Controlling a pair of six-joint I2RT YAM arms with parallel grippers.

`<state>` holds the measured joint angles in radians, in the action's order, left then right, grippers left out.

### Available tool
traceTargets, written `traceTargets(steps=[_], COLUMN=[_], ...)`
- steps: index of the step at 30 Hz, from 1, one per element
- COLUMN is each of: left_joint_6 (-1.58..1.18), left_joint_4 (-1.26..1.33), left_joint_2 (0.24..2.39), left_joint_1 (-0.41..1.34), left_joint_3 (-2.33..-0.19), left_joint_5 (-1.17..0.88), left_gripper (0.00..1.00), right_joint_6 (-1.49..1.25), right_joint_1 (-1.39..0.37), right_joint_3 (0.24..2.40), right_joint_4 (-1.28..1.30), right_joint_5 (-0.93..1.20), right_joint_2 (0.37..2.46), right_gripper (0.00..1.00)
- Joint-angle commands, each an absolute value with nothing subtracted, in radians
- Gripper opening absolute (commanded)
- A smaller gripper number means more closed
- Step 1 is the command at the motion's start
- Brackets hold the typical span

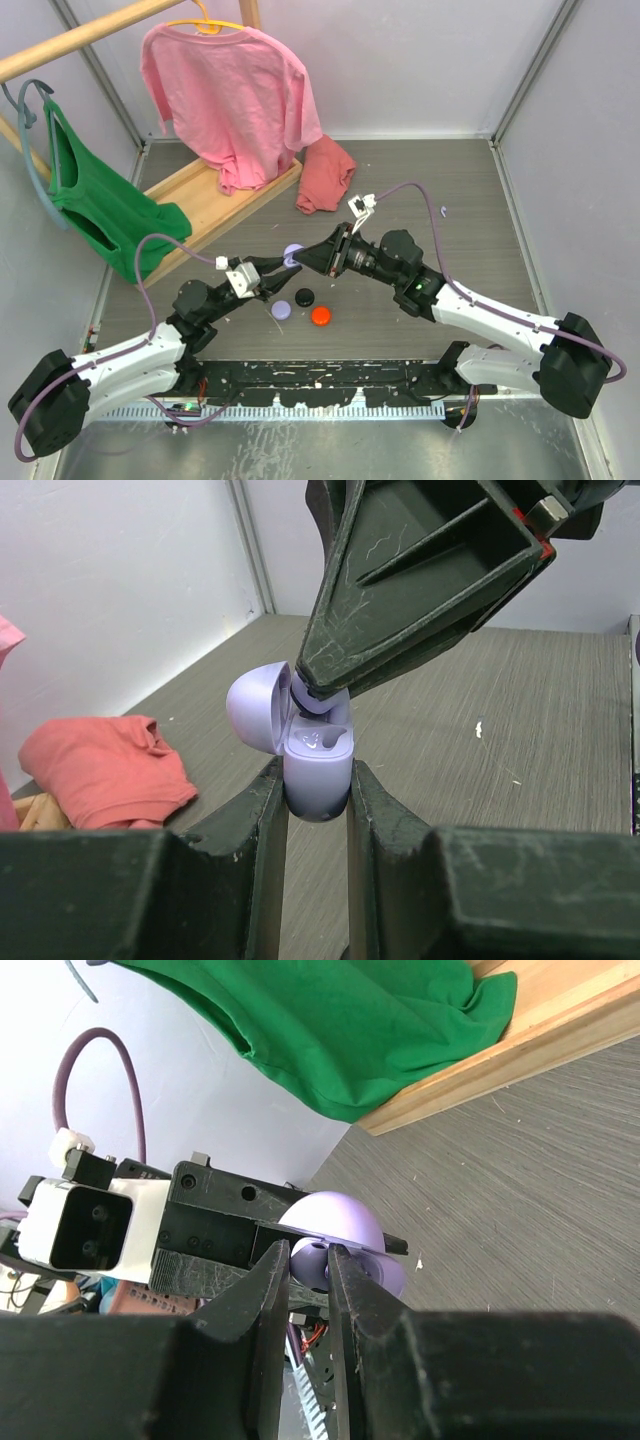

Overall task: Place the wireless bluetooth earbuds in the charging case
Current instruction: Place the earbud in the charging case.

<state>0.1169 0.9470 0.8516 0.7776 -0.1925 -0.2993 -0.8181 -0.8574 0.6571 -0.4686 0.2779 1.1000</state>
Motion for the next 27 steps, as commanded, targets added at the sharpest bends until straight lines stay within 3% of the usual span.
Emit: traceTargets(steps=[1, 12, 27], left_joint_6=[0.116, 0.117, 0.121], left_joint_4=[1.038, 1.045, 1.044], left_joint_2=[0.849, 0.861, 0.883], left_joint_1=[0.780, 0.781, 0.779], left_joint_3=[-0.227, -0.214, -0.203], left_joint_5=[-0.279, -0.254, -0.242], left_gripper=[0.03, 0.02, 0.02], right_joint_6=[-0.806, -0.789, -0.717], right_joint_1=[-0.879, -0.915, -0.916], right_joint_3=[0.650, 0.660, 0.687], right_joint_4=[-0.470, -0.424, -0.319], right_joint_5=[0.191, 0.105, 0.049], right_joint_2=[1.089, 1.075, 1.029], right_gripper=[0.19, 0.35, 0.44])
